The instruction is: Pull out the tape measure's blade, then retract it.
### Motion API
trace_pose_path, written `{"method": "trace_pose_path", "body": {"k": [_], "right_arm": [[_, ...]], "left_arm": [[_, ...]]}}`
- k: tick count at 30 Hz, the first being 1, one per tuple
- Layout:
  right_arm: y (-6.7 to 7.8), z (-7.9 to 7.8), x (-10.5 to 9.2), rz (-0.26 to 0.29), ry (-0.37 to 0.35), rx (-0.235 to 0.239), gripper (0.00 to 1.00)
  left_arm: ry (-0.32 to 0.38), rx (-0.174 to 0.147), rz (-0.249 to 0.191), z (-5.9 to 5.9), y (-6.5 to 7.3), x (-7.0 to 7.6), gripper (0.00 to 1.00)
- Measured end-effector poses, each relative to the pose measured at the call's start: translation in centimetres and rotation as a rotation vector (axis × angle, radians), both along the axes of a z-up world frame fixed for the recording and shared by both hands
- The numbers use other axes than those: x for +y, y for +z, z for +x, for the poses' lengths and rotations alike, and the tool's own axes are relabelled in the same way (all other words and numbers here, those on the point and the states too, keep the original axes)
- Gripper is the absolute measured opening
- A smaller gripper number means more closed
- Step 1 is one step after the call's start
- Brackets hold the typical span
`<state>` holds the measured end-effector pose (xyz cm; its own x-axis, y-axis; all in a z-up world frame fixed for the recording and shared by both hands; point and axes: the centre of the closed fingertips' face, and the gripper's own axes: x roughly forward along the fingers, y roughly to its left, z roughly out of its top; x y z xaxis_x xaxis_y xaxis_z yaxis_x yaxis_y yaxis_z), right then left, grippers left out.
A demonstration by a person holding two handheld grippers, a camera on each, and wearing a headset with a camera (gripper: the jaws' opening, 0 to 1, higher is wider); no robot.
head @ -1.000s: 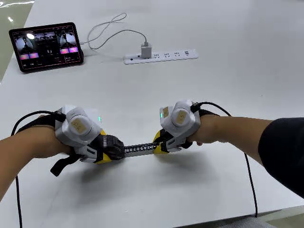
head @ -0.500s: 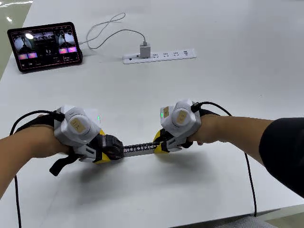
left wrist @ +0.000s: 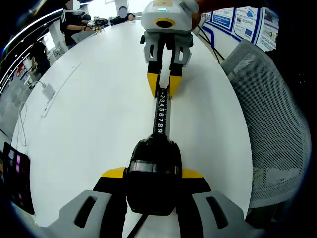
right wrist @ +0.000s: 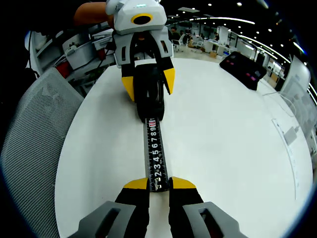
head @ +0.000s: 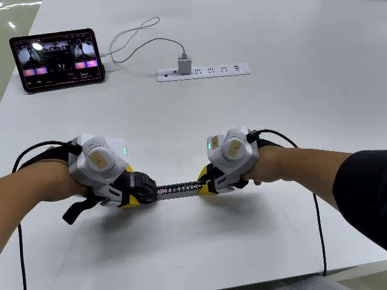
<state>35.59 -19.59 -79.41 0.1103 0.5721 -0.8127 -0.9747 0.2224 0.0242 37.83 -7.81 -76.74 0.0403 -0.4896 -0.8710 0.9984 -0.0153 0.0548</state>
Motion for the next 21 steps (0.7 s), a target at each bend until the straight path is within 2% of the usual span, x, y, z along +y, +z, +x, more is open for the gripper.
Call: {"method": "trace_pose_path", "body": {"k": [21], "right_arm": [[0.0, -0.1, -1.2, -0.008, -0.006, 0.005, 0.10]], "left_arm": [[-0.001, 0.000, 0.003, 0.0, 0.0, 0.0, 0.33]]}}
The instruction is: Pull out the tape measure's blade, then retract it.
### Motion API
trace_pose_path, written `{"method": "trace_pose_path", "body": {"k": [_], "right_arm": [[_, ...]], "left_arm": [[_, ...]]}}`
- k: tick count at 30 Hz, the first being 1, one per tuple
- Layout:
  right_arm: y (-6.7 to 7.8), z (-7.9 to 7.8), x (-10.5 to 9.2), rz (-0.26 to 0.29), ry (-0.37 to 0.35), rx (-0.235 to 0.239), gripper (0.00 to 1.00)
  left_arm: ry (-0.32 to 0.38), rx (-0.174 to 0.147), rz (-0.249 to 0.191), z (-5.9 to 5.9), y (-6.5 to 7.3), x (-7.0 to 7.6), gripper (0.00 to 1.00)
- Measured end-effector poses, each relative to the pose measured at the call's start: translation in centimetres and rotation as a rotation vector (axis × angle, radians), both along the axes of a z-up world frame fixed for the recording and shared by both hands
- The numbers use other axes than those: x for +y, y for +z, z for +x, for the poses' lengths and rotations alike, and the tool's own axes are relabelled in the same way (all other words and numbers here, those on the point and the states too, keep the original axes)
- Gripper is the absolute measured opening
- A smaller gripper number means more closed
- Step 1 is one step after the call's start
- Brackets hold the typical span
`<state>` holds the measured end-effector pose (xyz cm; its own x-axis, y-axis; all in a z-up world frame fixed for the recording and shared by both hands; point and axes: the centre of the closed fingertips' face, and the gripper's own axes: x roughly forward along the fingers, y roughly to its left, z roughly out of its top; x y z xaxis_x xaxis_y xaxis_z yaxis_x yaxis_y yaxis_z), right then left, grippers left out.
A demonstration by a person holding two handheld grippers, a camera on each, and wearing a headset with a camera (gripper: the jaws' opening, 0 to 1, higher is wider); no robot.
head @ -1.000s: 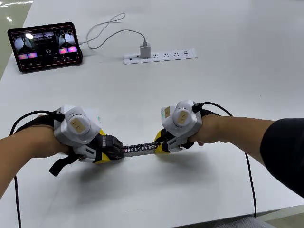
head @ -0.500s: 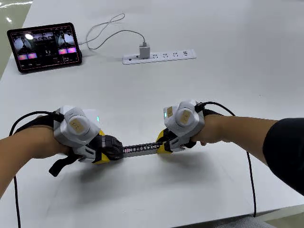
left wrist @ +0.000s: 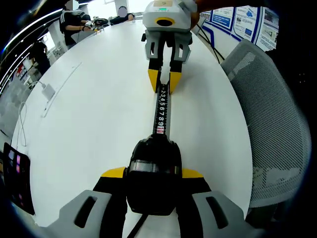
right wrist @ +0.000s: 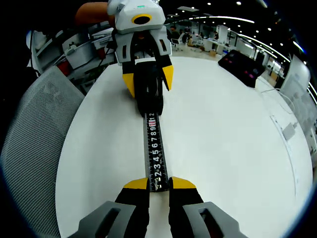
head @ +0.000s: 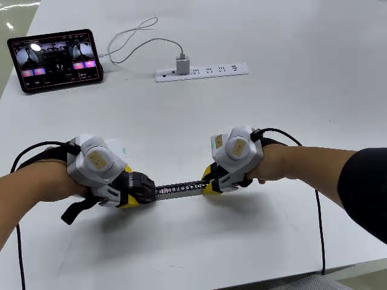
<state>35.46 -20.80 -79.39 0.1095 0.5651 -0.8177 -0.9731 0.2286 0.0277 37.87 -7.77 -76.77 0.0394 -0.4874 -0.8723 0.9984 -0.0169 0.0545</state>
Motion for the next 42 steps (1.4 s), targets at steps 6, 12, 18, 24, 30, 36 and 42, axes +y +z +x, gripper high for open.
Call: {"method": "trace_pose_path", "body": {"k": [6, 12, 18, 24, 30, 36, 42], "right_arm": [[0.1, 0.0, -0.2, 0.002, -0.006, 0.004, 0.10], [0.1, -0.1, -0.6, 0.003, -0.006, 0.000, 0.10], [0.1, -0.1, -1.0, 0.002, -0.011, 0.006, 0.10], [0.0, -0.2, -1.3, 0.000, -0.013, 0.009, 0.10], [0.0, -0.2, -1.6, -0.002, -0.013, 0.010, 0.10], [0.0, -0.3, -2.0, -0.004, -0.015, 0.012, 0.10], [0.1, -0.4, -2.2, -0.004, -0.016, 0.013, 0.10]], "left_arm": [[0.001, -0.001, 0.000, -0.1, 0.1, 0.0, 0.33], [0.001, 0.000, -0.001, -0.1, 0.1, 0.0, 0.33], [0.002, -0.001, -0.002, -0.1, 0.1, 0.0, 0.33], [0.003, -0.001, -0.002, 0.0, 0.0, 0.0, 0.33], [0.002, -0.001, -0.002, 0.0, 0.0, 0.0, 0.33], [0.003, 0.000, -0.001, 0.1, -0.1, 0.0, 0.33], [0.005, -0.001, -0.001, 0.1, -0.1, 0.0, 0.33]]}}
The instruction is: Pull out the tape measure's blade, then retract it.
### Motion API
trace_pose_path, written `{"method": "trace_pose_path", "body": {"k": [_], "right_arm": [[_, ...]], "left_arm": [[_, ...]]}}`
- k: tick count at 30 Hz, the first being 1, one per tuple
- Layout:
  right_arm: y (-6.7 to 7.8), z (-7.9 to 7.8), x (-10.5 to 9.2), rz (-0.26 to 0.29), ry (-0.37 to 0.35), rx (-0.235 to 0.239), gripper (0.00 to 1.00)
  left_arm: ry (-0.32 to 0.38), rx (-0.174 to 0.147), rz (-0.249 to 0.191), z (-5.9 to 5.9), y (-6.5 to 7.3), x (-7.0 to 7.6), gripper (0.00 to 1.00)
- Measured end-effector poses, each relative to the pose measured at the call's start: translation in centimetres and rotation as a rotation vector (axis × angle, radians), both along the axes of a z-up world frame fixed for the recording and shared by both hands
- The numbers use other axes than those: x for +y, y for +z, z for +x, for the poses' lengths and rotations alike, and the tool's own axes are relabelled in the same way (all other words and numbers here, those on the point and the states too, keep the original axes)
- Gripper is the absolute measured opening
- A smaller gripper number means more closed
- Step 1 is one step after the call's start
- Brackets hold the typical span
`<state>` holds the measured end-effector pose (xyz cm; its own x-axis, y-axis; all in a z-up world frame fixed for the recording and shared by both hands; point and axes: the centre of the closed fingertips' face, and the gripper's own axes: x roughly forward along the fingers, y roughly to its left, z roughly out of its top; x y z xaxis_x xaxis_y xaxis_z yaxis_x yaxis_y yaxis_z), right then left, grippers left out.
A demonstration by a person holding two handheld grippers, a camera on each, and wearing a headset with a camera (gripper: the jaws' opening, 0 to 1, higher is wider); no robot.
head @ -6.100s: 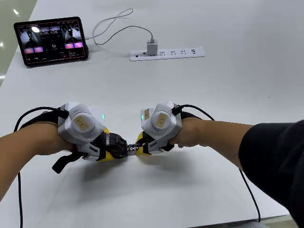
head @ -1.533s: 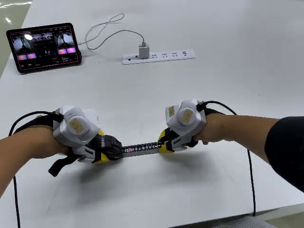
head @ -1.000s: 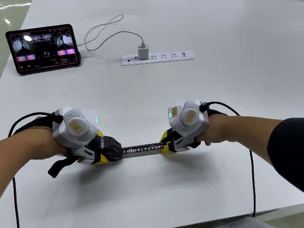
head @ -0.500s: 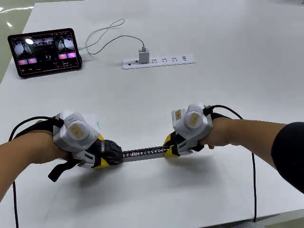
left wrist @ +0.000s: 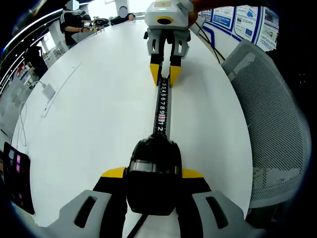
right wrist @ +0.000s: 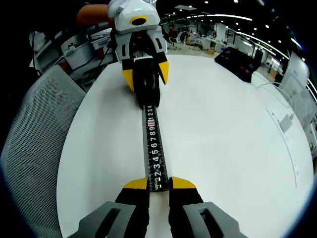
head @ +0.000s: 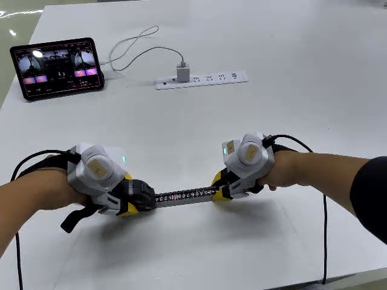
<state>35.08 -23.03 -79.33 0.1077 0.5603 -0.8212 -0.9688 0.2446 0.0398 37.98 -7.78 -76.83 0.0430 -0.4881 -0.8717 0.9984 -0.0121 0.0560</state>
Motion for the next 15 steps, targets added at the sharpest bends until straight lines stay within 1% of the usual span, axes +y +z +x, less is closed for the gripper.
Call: {"method": "trace_pose_path", "body": {"k": [15], "right_arm": [[-0.01, 0.00, -0.58, -0.001, -0.004, 0.001, 0.10]], "left_arm": [[-0.003, 0.003, 0.006, -0.12, 0.00, 0.01, 0.33]]}}
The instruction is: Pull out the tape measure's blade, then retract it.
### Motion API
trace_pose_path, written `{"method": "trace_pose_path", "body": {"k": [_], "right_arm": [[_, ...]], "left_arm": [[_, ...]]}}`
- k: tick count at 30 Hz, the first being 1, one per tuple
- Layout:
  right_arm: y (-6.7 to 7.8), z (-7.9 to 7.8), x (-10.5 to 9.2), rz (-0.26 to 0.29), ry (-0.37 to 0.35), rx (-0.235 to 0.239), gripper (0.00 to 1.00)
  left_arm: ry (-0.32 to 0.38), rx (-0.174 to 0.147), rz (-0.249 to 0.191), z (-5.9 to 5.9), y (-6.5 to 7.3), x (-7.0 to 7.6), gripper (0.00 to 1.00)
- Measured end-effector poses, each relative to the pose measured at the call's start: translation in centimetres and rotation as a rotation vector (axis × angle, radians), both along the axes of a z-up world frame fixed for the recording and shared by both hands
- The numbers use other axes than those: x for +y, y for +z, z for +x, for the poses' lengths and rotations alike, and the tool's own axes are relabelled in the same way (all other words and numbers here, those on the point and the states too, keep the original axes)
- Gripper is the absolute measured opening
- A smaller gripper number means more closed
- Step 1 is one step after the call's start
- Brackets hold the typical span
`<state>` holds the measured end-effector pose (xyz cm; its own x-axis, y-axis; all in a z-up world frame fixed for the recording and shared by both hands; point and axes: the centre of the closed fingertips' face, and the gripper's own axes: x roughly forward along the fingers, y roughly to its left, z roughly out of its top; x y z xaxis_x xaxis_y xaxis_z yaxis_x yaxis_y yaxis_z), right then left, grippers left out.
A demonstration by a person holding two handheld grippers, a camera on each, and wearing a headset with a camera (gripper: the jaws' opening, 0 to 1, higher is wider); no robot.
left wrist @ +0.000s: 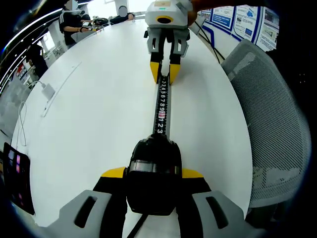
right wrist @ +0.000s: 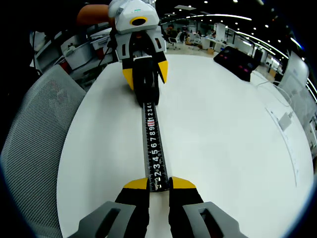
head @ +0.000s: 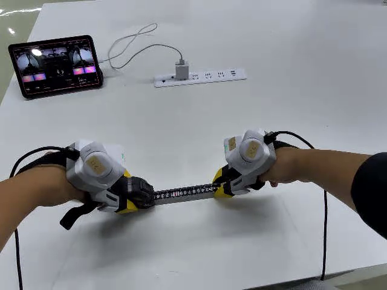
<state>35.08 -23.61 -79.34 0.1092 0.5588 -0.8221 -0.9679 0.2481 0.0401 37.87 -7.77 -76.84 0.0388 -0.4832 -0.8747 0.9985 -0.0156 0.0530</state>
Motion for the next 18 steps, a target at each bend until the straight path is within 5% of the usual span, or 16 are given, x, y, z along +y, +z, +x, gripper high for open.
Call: {"method": "trace_pose_path", "body": {"k": [18], "right_arm": [[0.01, -0.09, -0.87, 0.005, -0.013, 0.000, 0.10]], "left_arm": [[0.002, 0.000, 0.001, -0.12, 0.15, -0.07, 0.33]]}}
